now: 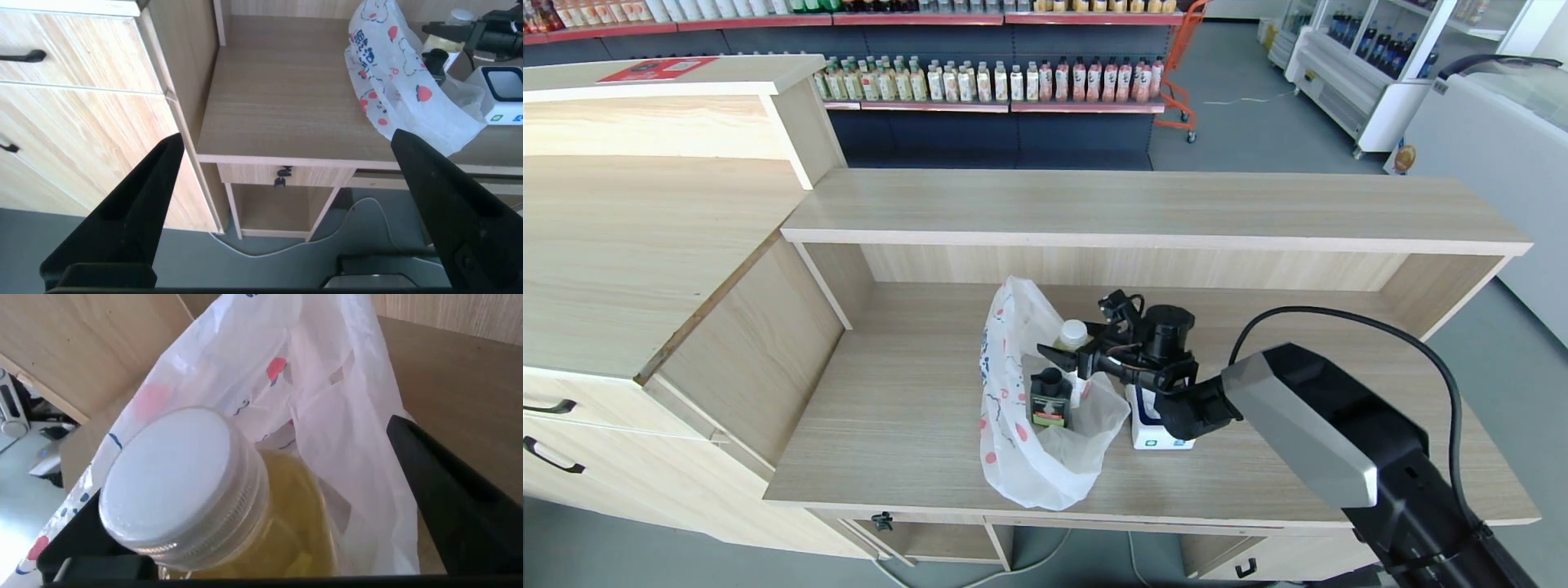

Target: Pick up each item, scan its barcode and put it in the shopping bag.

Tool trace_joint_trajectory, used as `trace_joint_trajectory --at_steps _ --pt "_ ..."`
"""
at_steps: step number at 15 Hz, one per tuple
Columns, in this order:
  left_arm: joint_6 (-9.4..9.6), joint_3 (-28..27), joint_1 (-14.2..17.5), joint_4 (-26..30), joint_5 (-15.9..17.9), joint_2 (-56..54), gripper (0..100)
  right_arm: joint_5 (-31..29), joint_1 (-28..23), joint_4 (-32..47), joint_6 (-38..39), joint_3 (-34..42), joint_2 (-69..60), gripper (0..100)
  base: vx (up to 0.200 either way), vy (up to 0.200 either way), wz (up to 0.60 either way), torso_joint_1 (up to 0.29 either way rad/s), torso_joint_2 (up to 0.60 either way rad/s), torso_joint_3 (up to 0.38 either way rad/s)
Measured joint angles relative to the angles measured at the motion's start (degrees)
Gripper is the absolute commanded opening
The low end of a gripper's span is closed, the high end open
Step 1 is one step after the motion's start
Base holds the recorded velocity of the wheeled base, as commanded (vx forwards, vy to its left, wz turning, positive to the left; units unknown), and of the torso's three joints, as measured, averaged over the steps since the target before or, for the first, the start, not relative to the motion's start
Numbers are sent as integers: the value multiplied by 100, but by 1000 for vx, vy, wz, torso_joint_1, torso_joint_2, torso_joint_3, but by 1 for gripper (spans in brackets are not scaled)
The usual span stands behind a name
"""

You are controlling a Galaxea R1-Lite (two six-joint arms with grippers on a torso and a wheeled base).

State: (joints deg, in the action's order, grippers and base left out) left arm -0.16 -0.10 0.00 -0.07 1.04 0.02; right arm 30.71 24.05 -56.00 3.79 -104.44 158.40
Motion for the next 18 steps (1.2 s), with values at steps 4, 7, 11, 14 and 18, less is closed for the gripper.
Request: trace_joint_trajectory --at_steps 4,7,11,14,18 --pt "0 0 0 0 2 0 100 -20 -2 -7 781 502 -656 100 0 0 0 0 0 0" --pt "0 0 0 0 0 0 100 -17 -77 -10 1153 1740 -1548 100 0 0 0 0 0 0" --pt "0 0 0 0 0 0 100 -22 -324 -2 1307 3941 -3131 100 0 0 0 0 0 0" --pt "0 0 0 0 0 0 100 -26 -663 22 1191 5897 -4782 100 0 0 0 0 0 0" --pt "0 0 0 0 0 0 100 -816 -1436 914 364 7836 -7207 100 0 0 0 0 0 0"
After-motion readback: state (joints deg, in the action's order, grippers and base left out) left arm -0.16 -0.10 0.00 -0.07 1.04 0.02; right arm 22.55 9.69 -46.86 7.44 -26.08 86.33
